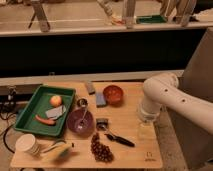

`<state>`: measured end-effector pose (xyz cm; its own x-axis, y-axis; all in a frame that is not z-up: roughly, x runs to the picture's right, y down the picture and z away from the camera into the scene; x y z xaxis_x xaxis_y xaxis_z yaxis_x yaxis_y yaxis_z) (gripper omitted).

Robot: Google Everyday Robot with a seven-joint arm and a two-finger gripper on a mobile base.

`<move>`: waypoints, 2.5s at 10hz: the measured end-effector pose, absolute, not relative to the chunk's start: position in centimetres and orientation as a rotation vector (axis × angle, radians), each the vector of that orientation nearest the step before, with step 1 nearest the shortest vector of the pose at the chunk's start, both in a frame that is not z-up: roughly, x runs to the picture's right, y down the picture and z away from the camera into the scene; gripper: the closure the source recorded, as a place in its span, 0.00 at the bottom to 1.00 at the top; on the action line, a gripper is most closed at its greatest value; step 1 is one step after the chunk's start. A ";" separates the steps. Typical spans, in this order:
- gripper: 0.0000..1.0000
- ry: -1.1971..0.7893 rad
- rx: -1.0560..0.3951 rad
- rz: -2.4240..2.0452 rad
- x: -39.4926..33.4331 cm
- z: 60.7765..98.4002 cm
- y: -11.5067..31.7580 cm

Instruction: Place brush in red bowl

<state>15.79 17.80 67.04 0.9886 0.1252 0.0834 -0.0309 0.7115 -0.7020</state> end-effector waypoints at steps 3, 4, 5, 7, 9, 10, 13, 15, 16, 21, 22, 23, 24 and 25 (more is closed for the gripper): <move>0.20 -0.124 -0.783 0.084 14.9 67.6 18.8; 0.20 -0.126 -0.785 0.083 14.5 67.8 19.0; 0.20 -0.126 -0.787 0.082 14.3 67.9 19.3; 0.20 -0.124 -0.792 0.080 13.7 68.3 19.9; 0.20 -0.124 -0.793 0.064 12.9 68.7 20.4; 0.20 -0.126 -0.794 0.053 12.3 69.0 20.7; 0.20 -0.121 -0.798 0.045 11.6 69.5 21.9; 0.20 -0.128 -0.796 0.031 10.2 70.0 22.6; 0.20 -0.132 -0.797 0.020 9.1 70.2 22.9; 0.20 -0.136 -0.799 0.014 7.8 71.3 24.4; 0.20 -0.142 -0.799 0.008 7.1 71.6 24.8; 0.20 -0.143 -0.799 0.003 6.6 71.8 25.3; 0.20 -0.143 -0.799 0.001 6.6 71.9 25.6; 0.20 -0.143 -0.801 0.000 6.7 72.0 25.8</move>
<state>6.66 25.79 72.04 0.9903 0.0541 0.1282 0.0545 0.6965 -0.7155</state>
